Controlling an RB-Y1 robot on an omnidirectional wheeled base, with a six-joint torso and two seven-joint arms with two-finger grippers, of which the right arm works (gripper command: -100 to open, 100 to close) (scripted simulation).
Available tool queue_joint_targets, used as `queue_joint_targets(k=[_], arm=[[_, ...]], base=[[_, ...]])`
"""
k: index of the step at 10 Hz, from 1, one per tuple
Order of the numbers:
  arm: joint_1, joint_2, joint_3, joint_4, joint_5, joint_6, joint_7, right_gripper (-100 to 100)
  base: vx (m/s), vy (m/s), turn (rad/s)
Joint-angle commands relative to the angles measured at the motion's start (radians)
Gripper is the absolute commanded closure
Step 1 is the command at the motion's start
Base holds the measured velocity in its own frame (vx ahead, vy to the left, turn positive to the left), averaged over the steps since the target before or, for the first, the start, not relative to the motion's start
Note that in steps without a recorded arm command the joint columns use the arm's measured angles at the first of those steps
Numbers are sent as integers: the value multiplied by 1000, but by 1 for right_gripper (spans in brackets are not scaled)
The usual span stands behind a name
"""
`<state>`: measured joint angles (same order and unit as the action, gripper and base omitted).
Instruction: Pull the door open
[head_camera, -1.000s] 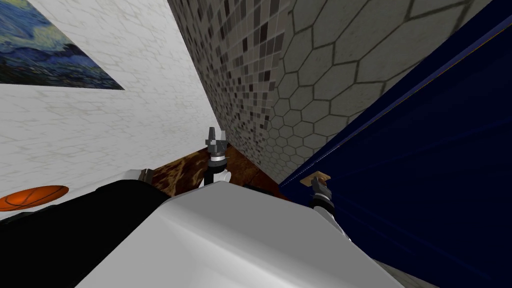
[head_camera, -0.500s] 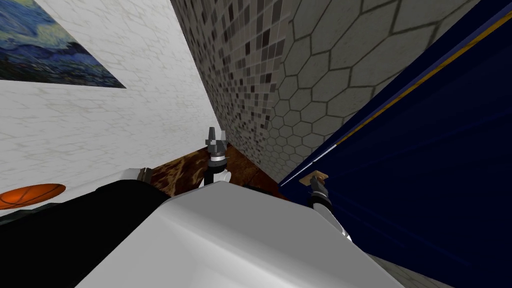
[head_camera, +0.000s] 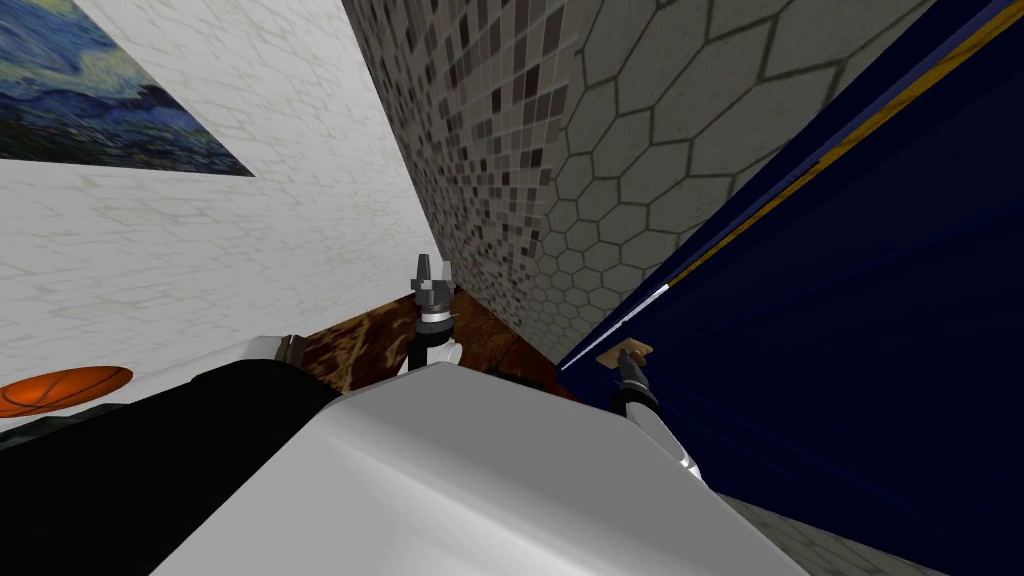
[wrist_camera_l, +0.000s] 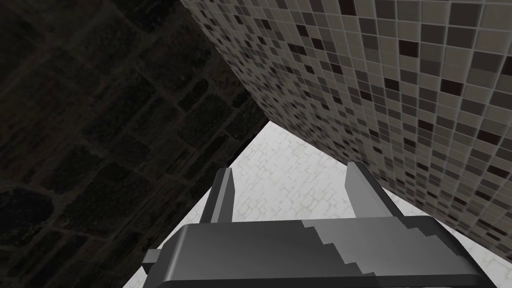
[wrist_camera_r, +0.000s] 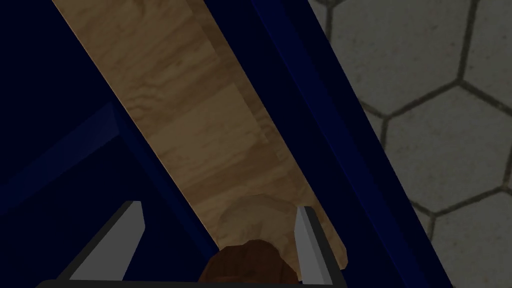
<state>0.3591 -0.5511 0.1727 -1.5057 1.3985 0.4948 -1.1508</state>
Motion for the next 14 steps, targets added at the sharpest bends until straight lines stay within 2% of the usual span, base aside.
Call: queue_joint_targets(k=[1, 2, 3, 4, 5, 8, 13, 14], arm=[[2, 17, -9, 18, -50, -34, -14, 100], [2, 17, -9, 18, -79, -34, -14, 100], [-10, 30, -18, 27, -110, -65, -35, 100], [-10, 30, -18, 27, -137, -65, -35, 100], [-8, 20, -6, 17, -84, -39, -4, -100], [-10, 5, 10, 16, -11, -5, 26, -100], [-14, -29, 46, 15, 140, 70, 94, -100], [-14, -29, 46, 15, 150, 70, 94, -100]], base=[[-58, -7, -22], [-51, 1, 6], [-55, -10, -61], [-51, -16, -33], [-71, 2, 28], [-96, 17, 21], [-98, 30, 28], [-60, 12, 5]])
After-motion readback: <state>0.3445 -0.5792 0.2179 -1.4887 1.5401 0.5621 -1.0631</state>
